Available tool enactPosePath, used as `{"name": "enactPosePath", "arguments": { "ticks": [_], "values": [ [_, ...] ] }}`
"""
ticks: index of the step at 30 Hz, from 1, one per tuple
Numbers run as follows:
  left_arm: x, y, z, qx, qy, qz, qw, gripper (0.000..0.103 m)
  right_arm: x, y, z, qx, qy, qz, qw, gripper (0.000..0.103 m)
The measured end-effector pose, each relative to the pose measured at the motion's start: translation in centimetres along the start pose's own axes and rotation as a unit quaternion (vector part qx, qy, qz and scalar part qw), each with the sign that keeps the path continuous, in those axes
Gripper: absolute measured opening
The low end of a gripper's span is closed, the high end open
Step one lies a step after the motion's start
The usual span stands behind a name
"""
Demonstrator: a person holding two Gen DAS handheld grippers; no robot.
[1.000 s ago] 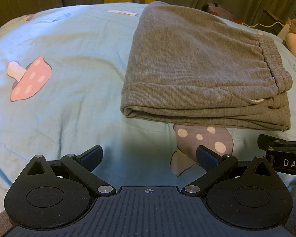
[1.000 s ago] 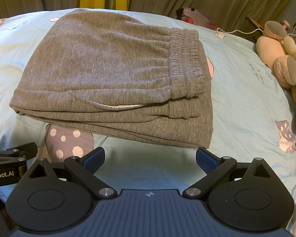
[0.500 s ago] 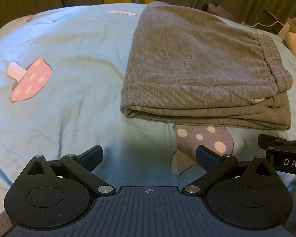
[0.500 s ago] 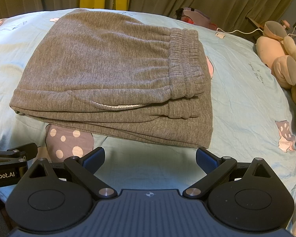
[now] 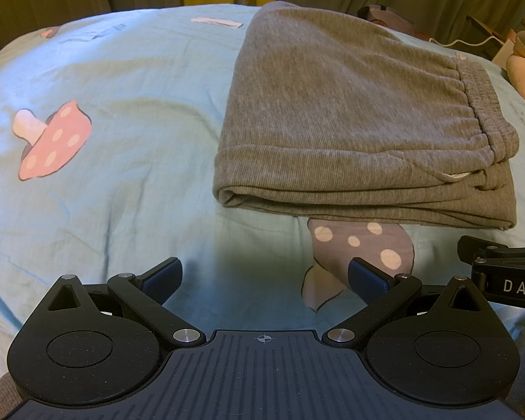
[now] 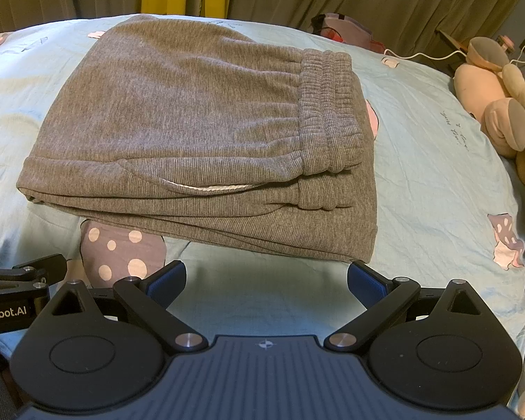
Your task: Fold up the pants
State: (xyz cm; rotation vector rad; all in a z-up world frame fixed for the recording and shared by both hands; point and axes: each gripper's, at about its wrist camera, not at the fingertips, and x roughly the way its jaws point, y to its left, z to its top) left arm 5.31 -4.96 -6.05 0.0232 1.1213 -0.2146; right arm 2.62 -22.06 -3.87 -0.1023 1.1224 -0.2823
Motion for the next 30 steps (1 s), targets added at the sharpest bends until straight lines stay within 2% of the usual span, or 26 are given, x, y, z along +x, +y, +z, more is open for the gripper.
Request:
{"name": "enactPosePath", "arguments": {
  "ticks": [30],
  "values": [
    [-0.08, 0.04, -0.09, 0.002, -0.001, -0.001, 1.0000, 0.103, -0.03, 0.00, -0.05, 0.001, -0.002, -0.007, 1.000, 0.099]
  ]
}}
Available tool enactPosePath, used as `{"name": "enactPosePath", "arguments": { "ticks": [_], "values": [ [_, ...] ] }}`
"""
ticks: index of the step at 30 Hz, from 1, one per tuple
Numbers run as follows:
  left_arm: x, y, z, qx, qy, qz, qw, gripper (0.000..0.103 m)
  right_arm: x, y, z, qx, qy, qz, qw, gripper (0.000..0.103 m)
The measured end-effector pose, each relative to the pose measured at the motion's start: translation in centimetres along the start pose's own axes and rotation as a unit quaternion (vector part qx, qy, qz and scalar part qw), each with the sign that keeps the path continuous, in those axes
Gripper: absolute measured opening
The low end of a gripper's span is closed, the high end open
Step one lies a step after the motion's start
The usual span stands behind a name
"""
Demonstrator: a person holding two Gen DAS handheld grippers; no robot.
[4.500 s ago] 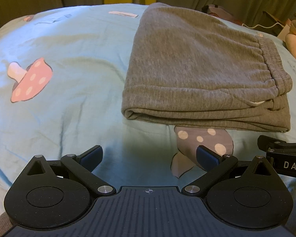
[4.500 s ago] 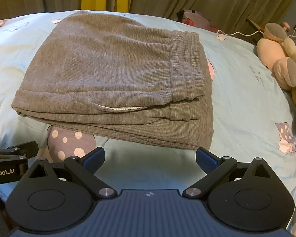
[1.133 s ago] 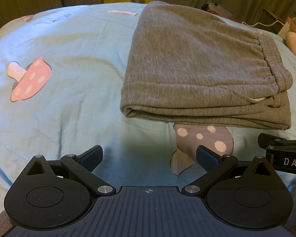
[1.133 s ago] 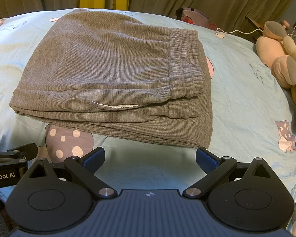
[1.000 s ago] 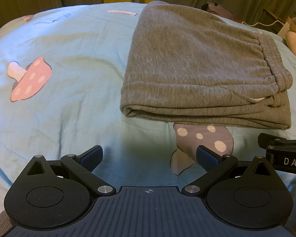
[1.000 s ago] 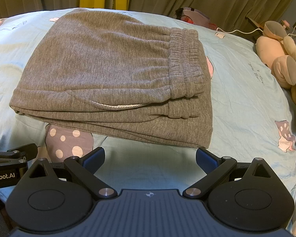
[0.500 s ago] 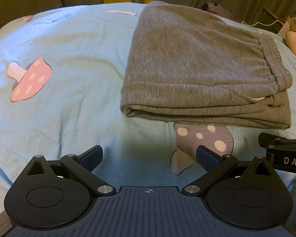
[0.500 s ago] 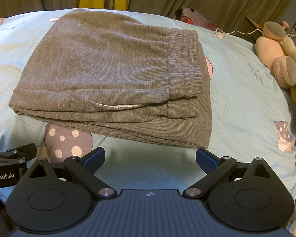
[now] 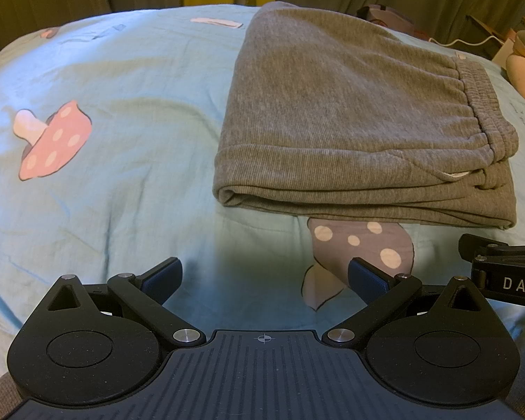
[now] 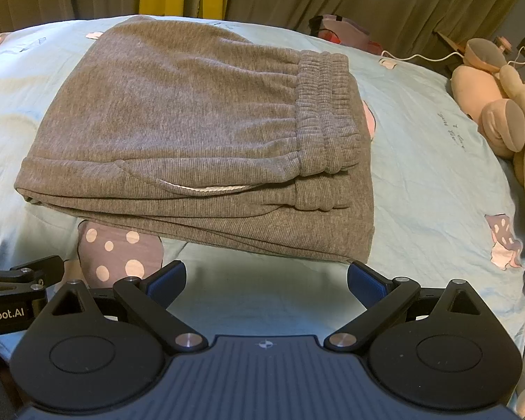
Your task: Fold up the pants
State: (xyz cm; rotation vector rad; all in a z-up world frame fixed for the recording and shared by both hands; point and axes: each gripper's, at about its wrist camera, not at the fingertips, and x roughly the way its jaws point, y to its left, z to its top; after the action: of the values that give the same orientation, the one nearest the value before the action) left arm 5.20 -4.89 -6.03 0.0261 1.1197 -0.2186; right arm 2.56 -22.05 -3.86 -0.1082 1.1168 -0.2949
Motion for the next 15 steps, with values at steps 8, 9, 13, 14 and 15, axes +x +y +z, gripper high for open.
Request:
{"name": "enactPosePath", "arguments": {
  "ticks": [8, 9, 13, 14, 15],
  "values": [
    [-0.03, 0.03, -0.01, 0.000, -0.002, 0.001, 1.0000, 0.103, 0.03, -0.01, -0.01, 0.000, -0.001, -0.002, 1.000, 0.099],
    [-0.03, 0.05, -0.01, 0.000, -0.001, 0.000, 1.0000, 0.103, 0.05, -0.01, -0.02, 0.000, -0.001, -0.002, 1.000, 0.099],
    [-0.02, -0.06, 0.03, 0.002, -0.001, 0.001, 1.0000, 0.103, 0.09, 0.00, -0.01, -0.001, -0.001, -0.002, 1.000, 0.099],
    [-0.03, -0.06, 0.04, 0.003, -0.001, 0.000, 1.0000, 0.103, 0.10, 0.00, -0.01, -0.001, 0.000, -0.002, 1.000, 0.099],
    [-0.04, -0.08, 0.04, 0.003, -0.001, 0.001, 1.0000, 0.103, 0.11, 0.01, 0.01, -0.001, -0.001, -0.002, 1.000, 0.099]
  ]
}}
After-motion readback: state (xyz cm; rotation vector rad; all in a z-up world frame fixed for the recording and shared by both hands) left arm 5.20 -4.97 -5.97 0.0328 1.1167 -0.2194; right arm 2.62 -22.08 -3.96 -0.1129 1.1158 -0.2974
